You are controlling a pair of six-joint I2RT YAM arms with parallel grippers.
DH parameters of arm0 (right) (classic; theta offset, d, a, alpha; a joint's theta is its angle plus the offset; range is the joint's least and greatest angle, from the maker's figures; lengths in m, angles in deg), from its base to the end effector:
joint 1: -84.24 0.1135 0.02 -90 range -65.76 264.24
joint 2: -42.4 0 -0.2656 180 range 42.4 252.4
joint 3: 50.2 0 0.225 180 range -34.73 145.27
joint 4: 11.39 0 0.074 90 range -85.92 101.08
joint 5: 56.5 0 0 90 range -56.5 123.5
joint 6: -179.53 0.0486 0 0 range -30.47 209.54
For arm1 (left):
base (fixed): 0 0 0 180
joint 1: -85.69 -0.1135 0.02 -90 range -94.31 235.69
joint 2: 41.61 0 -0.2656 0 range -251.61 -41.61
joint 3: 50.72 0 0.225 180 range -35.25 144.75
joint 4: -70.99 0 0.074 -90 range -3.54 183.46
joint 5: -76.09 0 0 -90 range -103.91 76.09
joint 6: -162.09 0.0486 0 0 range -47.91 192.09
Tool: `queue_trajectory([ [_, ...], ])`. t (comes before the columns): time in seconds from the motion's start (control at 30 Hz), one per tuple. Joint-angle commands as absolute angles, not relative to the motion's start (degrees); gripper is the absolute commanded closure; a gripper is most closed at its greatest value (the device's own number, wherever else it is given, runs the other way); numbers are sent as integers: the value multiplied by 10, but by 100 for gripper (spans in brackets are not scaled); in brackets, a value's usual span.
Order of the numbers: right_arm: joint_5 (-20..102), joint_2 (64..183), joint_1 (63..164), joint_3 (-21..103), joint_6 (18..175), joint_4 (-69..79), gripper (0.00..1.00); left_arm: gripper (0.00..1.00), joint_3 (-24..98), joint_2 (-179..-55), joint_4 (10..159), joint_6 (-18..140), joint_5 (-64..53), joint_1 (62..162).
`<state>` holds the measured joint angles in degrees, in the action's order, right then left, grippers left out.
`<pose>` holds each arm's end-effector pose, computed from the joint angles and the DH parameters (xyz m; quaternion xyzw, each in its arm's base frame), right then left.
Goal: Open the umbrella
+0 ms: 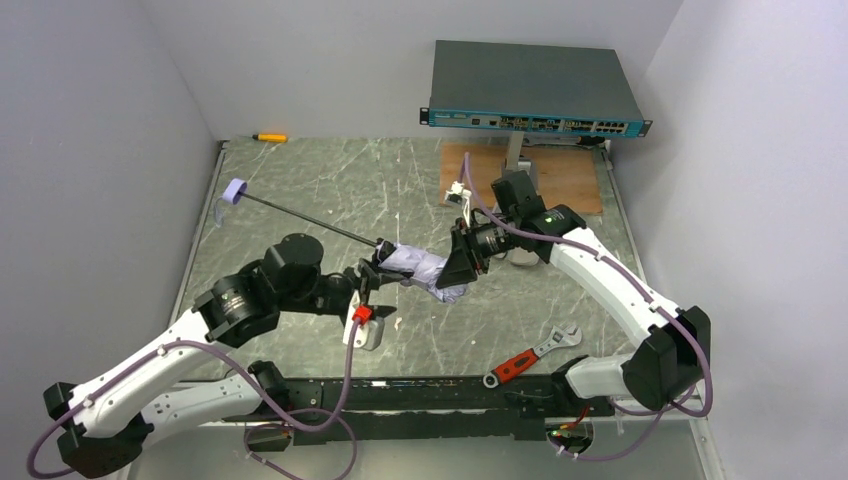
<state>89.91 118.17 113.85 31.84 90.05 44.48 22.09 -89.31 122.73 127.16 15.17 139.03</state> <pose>0.1919 0.1556 0.3187 -0.3657 0.7596 0.5074 0.1786 0.0701 -0.1337 0.3532 0.7452 0.3748 -0.2059 0.5116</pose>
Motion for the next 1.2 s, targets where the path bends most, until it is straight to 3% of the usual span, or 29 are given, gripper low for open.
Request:
queue_trajectory([
  [0.0, 901, 1163, 1148, 329, 871, 424, 100, 41, 251, -936, 1164, 1244, 137, 1391],
  [0.2, 906, 1166, 1151, 329, 873, 416, 100, 53, 259, -974, 1146, 1257, 154, 1391],
  [0.67, 925, 1170, 1152, 336, 872, 423, 100, 57, 203, -1003, 1125, 1311, 114, 1394],
  [0.8, 930, 1175, 1152, 339, 880, 417, 100, 73, 189, -1004, 1112, 1318, 101, 1399],
  [0.93, 940, 1179, 1151, 338, 894, 408, 100, 100, 161, -991, 1061, 1292, 49, 1417],
  [1.17, 935, 1185, 1137, 340, 901, 409, 100, 100, 92, -930, 1146, 1363, 141, 1428],
])
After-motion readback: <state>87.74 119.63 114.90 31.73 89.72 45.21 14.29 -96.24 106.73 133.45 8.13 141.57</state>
